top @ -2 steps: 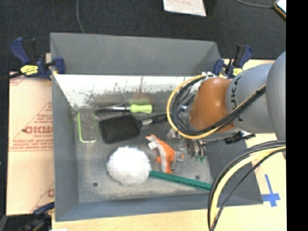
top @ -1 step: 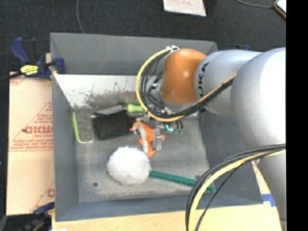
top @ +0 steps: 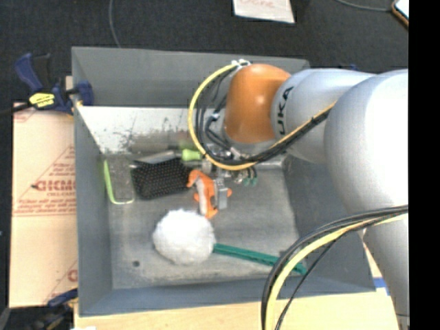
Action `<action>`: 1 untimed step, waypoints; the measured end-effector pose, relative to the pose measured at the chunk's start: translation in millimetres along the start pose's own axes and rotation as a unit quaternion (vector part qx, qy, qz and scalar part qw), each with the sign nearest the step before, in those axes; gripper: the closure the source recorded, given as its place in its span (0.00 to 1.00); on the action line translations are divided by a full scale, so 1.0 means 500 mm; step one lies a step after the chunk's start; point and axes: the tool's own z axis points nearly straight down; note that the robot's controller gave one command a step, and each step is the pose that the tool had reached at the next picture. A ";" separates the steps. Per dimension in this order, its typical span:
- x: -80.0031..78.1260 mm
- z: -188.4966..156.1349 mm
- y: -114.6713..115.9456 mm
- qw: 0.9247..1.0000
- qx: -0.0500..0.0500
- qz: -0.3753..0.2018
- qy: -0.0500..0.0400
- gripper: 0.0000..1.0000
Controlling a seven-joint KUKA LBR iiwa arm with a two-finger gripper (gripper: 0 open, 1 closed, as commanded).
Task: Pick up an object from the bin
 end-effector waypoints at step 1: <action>0.006 -0.001 0.020 1.000 0.005 0.010 -0.001 0.00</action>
Offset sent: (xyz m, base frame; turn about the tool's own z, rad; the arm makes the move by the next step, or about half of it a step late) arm -0.0538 0.0004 -0.0045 -0.3458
